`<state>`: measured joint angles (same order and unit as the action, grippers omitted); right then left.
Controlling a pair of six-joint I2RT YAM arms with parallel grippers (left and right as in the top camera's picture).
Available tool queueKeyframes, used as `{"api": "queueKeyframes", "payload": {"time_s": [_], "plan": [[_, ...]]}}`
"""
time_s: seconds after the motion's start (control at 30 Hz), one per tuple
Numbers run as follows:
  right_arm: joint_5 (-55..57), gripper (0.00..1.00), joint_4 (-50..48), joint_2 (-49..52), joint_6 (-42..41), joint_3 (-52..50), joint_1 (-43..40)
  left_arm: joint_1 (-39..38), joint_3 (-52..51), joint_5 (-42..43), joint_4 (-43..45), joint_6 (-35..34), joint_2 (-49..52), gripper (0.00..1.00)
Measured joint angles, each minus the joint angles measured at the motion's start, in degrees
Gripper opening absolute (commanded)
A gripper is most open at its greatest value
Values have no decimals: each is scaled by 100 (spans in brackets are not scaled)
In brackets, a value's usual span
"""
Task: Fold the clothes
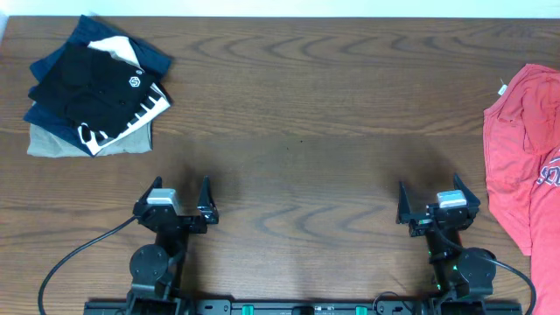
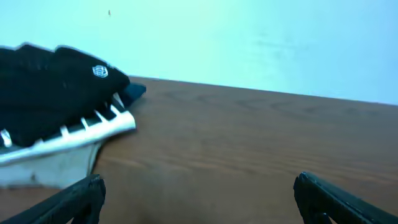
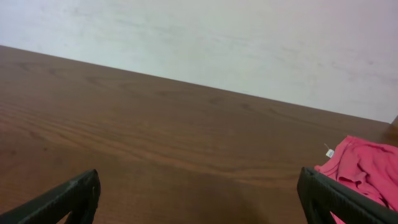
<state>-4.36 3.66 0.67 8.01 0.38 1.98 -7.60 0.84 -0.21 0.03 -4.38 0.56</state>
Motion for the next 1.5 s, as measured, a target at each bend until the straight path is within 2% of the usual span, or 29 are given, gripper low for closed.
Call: {"api": "queueKeyframes", "payload": {"time_s": [0.3,1.5], "plan": [[0,99,2,0,0,0,0,0,15,57,-144,439,0,98],[0,99,0,0,0,0,0,0,20,90,-151,468,0,98]]}}
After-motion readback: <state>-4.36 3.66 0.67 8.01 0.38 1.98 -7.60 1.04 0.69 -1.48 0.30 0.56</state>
